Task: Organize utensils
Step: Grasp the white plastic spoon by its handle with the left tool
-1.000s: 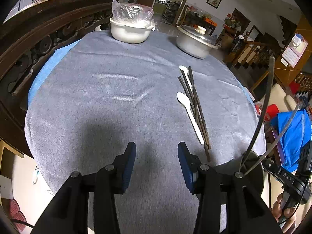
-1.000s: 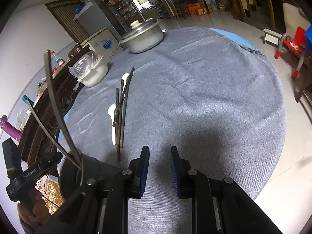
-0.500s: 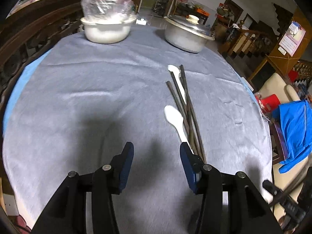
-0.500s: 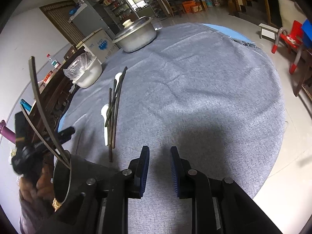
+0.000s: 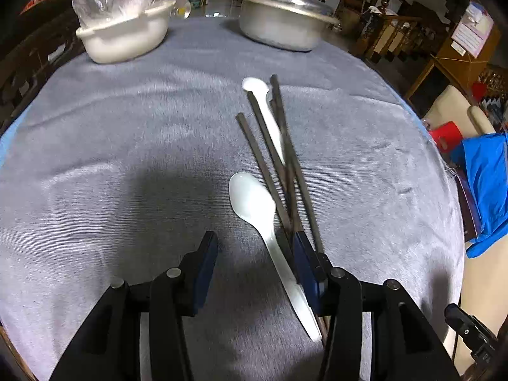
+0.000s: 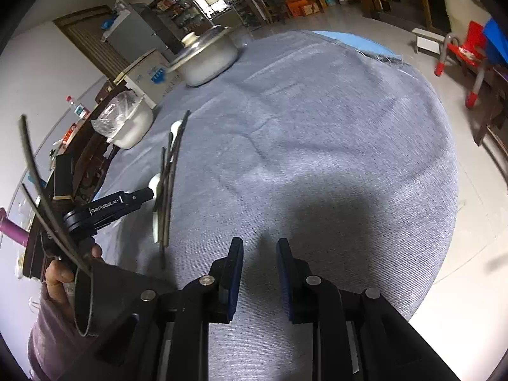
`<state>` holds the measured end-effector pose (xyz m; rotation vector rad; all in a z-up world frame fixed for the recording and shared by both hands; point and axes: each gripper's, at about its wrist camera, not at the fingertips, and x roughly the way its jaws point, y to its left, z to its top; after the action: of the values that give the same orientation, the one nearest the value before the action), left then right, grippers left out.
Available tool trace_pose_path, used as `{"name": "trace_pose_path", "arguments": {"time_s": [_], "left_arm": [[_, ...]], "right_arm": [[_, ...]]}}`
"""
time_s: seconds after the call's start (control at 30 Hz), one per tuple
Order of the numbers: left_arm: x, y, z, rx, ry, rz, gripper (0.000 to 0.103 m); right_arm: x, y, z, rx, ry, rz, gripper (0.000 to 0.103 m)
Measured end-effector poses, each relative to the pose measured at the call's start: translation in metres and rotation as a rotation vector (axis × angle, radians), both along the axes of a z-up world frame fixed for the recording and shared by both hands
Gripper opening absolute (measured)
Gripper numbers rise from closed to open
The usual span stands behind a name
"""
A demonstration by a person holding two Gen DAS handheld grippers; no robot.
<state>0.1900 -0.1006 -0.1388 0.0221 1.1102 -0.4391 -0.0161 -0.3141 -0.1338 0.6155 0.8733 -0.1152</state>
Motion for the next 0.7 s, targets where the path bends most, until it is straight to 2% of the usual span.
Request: {"name": "trace_pose_path", "arguments": {"time_s": [0.13,0.23,0.4,0.53,0.7], "left_arm": [[0.002,0.000,-0.001,0.022,-0.043,-0.023,0.049],[0.003,0.000,-0.001,0.063,-0.073,-0.063,0.040],[0.013,0.015,0.000,0.056,-0.070,-0.099,0.027],[0.024,0.024,0.000,0.069,-0.075,-0.112,0.019],[0.031,0.035,0.000,0.077,-0.078,-0.177,0.015]], "right_arm": [[0.003,-0.003,-0.002,0.000,0.006,-0.007,0.023],[0.010,-0.003,-0.001,-0.009,0.008,-0.002,0.023],[0.037,-0.005,0.014,-0.072,-0.039,0.038,0.023],[0.087,-0.015,0.030,-0.096,-0.109,0.122,0.023],[0.174,-0.017,0.035,-0.009,-0.076,0.242,0.023]]}}
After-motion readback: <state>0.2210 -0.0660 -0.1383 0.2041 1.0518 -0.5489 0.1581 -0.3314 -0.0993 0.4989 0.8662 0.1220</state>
